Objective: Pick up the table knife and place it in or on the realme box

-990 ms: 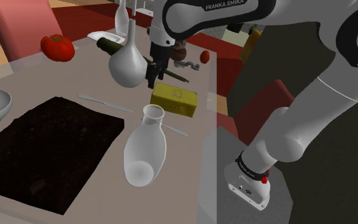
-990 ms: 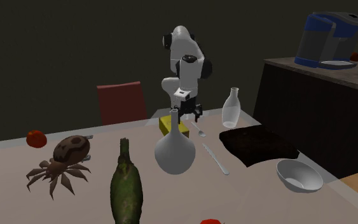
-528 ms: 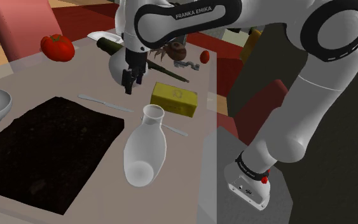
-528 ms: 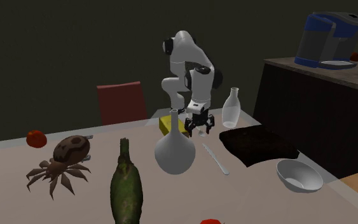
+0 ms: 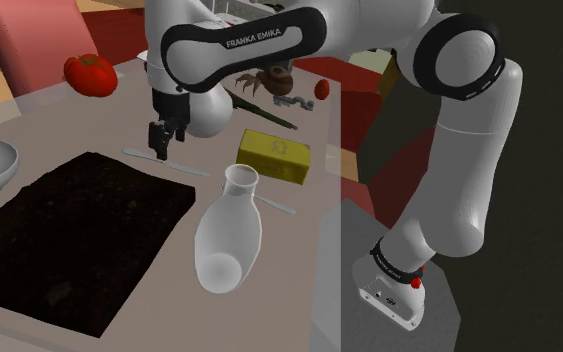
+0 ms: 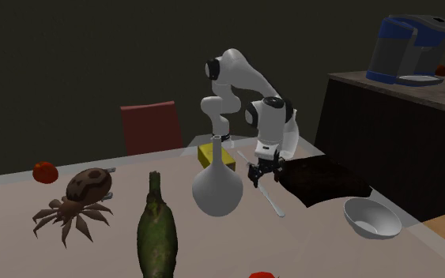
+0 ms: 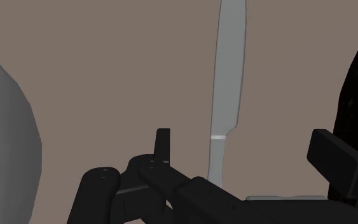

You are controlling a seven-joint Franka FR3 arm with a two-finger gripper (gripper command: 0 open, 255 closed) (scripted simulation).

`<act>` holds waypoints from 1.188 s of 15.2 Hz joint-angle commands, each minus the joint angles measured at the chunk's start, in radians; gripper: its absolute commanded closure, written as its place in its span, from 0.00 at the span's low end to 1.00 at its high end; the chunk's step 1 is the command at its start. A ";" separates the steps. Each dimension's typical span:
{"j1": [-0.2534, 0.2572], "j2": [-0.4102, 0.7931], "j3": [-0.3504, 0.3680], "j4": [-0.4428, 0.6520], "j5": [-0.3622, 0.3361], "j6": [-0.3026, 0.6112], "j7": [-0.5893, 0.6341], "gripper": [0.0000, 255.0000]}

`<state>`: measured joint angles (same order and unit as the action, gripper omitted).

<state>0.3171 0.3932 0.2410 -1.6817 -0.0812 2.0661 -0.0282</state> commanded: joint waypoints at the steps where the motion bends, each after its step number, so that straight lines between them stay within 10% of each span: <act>1: 0.005 0.023 0.000 0.010 -0.006 0.014 0.000 0.00; 15: 0.008 0.055 -0.005 -0.020 -0.015 0.076 0.006 0.00; 16: 0.008 0.055 -0.005 -0.020 -0.015 0.076 0.006 1.00; 18: 0.008 0.055 -0.005 -0.020 -0.015 0.076 0.006 1.00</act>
<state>0.3248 0.4481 0.2362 -1.7017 -0.0965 2.1416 -0.0224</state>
